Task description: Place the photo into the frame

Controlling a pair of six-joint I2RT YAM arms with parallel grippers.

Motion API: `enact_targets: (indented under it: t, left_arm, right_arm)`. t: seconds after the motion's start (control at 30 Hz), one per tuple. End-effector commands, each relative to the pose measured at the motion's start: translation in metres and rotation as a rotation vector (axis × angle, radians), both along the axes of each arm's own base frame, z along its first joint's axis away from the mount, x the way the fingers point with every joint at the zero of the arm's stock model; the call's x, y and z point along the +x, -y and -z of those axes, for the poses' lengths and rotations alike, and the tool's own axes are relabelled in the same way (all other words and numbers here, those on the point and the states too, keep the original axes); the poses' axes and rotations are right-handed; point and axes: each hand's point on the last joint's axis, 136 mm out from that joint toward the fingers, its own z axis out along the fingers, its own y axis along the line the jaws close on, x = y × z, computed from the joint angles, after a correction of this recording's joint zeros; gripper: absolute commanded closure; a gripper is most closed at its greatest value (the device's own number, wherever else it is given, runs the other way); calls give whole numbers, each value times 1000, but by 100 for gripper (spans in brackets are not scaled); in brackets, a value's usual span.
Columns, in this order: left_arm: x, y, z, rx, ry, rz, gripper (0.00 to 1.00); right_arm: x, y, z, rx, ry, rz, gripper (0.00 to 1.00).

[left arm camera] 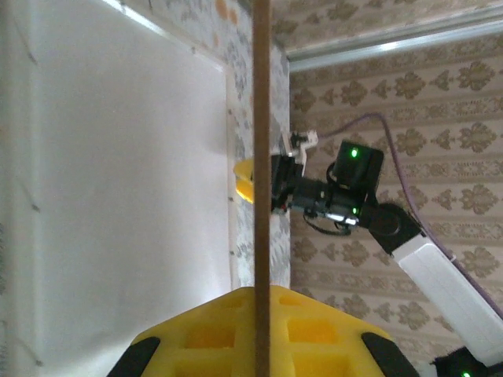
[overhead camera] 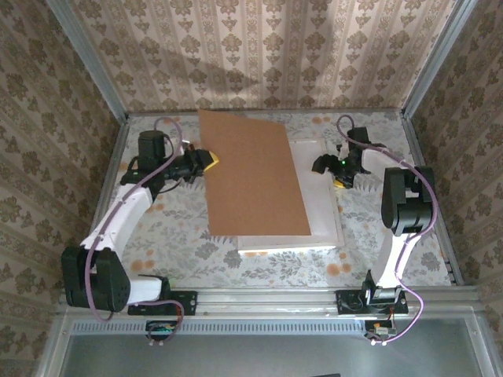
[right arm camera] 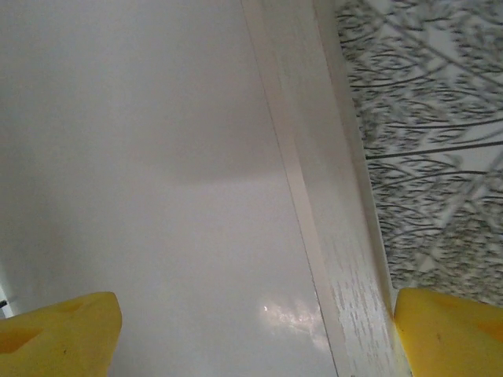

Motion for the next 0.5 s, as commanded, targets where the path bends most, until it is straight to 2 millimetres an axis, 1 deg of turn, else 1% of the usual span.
enact_targets:
  t: [0.0, 0.07, 0.1, 0.2, 0.23, 0.3, 0.37, 0.43, 0.47]
  left_arm:
    - [-6, 31, -16, -132, 5, 89, 100]
    - [-6, 45, -9, -172, -34, 113, 100]
    - [-5, 50, -3, -184, -62, 113, 100]
    - [0, 61, 16, -193, -128, 104, 100]
    - [1, 65, 18, -199, -138, 108, 100]
    - [3, 76, 20, -209, -148, 123, 100]
    - [4, 85, 26, -212, -155, 136, 100]
    - [7, 93, 30, -241, -162, 145, 100]
    - [9, 94, 34, -253, -178, 141, 100]
  right_arm:
    - [10, 16, -36, -12, 99, 62, 8]
    - [10, 29, -48, -56, 124, 99, 8]
    - [10, 37, -53, -87, 134, 120, 8]
    - [8, 59, -67, -178, 162, 173, 8]
    - [7, 64, -71, -201, 172, 182, 8]
    - [7, 69, -77, -227, 190, 192, 8]
    - [8, 68, -82, -224, 205, 192, 8]
    - [9, 67, -82, -218, 205, 186, 8]
    - [9, 66, -81, -217, 203, 182, 8]
